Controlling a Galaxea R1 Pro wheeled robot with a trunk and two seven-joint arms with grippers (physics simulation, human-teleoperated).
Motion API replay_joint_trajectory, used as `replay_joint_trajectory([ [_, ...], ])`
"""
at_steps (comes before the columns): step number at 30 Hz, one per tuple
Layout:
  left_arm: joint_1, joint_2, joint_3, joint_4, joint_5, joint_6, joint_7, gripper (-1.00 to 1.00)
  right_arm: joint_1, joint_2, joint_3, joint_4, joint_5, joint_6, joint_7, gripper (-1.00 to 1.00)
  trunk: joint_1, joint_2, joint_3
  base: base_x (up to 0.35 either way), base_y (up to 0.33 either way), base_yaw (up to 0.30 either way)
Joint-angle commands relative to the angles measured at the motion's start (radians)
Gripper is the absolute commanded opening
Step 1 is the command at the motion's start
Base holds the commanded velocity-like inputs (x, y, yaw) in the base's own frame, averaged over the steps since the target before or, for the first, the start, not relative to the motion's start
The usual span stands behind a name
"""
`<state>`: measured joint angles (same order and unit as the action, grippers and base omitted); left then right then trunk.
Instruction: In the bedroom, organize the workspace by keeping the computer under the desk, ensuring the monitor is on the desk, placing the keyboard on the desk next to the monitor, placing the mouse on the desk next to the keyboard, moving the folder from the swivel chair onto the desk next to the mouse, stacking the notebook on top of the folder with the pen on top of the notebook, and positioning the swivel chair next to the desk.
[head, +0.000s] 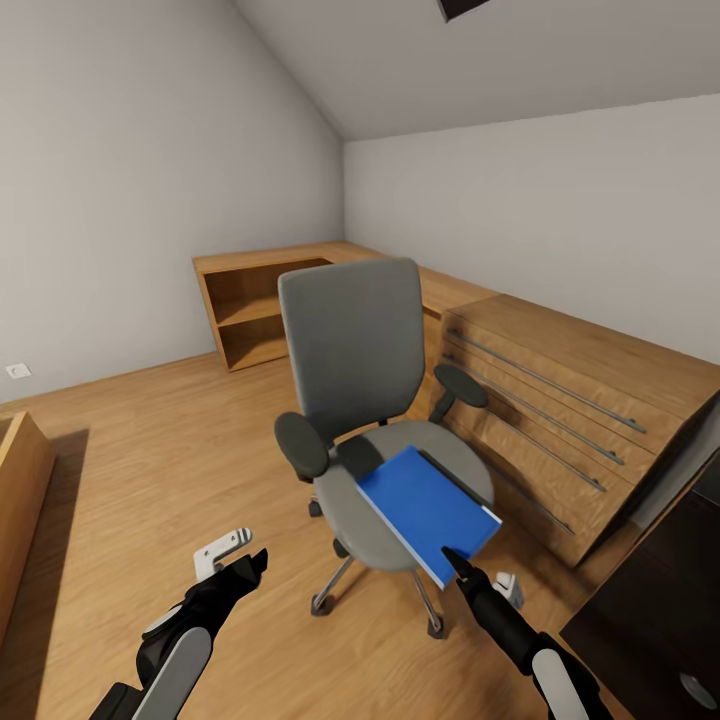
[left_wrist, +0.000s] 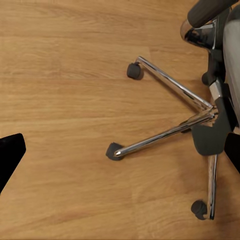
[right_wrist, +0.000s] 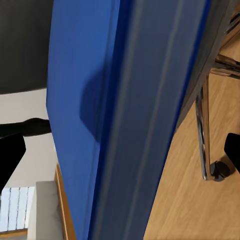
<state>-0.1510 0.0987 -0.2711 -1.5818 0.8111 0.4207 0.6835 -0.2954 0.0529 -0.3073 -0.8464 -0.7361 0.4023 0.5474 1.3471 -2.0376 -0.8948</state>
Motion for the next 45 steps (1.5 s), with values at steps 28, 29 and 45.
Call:
replay_joint_trajectory([
  [28, -0.001, 0.001, -0.002, -0.001, 0.009, 0.002, 0.008, 1.0, -0.001, 0.008, -0.004, 0.0, -0.005, 0.009, 0.002, -1.0, 0.0, 0.0, -0.001, 0.004, 0.003, 0.0],
  [29, -0.001, 0.001, -0.002, -0.001, 0.009, 0.002, 0.008, 1.0, -0.001, 0.008, -0.004, 0.0, -0.005, 0.009, 0.002, -1.0, 0.0, 0.0, -0.001, 0.0, 0.0, 0.0],
  [45, -0.001, 0.0, -0.002, -0.001, 0.009, 0.002, 0.01, 1.0, -0.001, 0.008, -0.005, -0.007, -0.005, 0.005, 0.004, -1.0, -0.05, 0.091, 0.04, 0.0, 0.0, 0.0],
])
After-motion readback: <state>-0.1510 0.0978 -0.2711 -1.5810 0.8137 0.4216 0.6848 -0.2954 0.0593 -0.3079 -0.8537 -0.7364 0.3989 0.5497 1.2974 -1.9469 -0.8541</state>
